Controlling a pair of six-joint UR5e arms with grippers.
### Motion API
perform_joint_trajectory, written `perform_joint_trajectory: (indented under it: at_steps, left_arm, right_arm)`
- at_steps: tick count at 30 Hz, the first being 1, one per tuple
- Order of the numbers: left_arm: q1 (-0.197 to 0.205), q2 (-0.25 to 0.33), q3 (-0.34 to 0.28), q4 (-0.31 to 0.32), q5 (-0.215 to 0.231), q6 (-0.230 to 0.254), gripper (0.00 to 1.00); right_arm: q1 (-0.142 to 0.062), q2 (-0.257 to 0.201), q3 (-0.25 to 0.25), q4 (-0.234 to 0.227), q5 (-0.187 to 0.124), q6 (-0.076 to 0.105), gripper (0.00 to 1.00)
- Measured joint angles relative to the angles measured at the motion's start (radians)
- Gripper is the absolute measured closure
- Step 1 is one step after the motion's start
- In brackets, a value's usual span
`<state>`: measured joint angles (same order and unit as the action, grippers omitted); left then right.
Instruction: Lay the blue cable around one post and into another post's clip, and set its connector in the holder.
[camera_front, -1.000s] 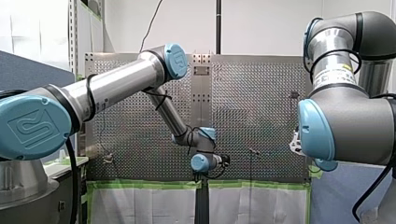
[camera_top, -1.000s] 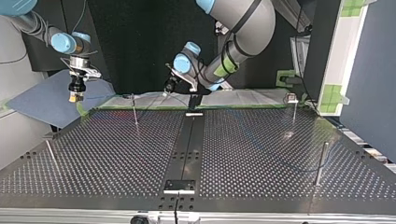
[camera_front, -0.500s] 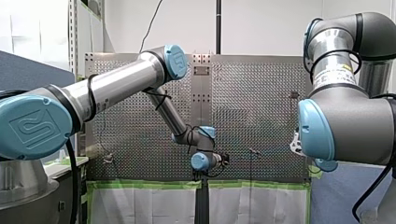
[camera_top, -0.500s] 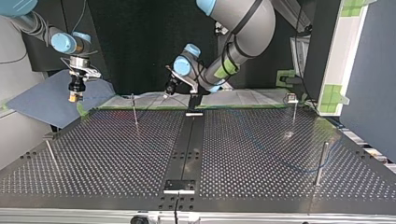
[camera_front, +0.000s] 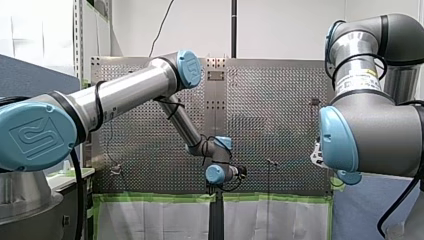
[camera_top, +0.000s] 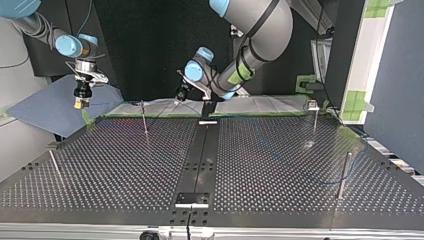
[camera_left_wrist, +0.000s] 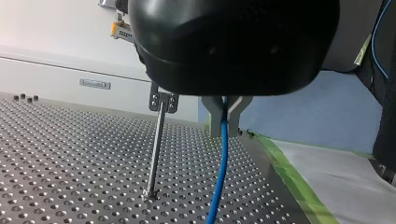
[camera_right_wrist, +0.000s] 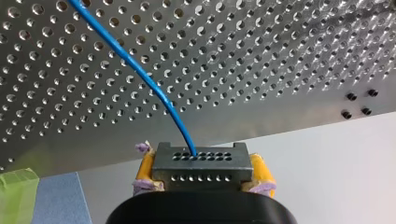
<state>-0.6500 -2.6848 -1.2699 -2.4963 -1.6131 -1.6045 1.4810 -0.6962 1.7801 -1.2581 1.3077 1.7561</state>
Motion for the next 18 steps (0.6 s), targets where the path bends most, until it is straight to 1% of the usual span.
perform_joint_trajectory:
  at_steps: [5,13,18]
  left_arm:
    - [0.002,0.0,0.0,0.001,0.0,0.0,1.0]
    - [0.004,0.0,0.004,0.001,0.0,0.0,1.0]
    - [0.004,0.0,0.004,0.001,0.001,0.0,1.0]
  right_arm:
    - [0.0,0.002,0.0,-0.002,0.007,0.002,0.64]
    - [0.0,0.01,-0.005,-0.003,0.008,0.004,0.64]
    - [0.001,0.032,-0.018,0.006,0.007,0.003,0.64]
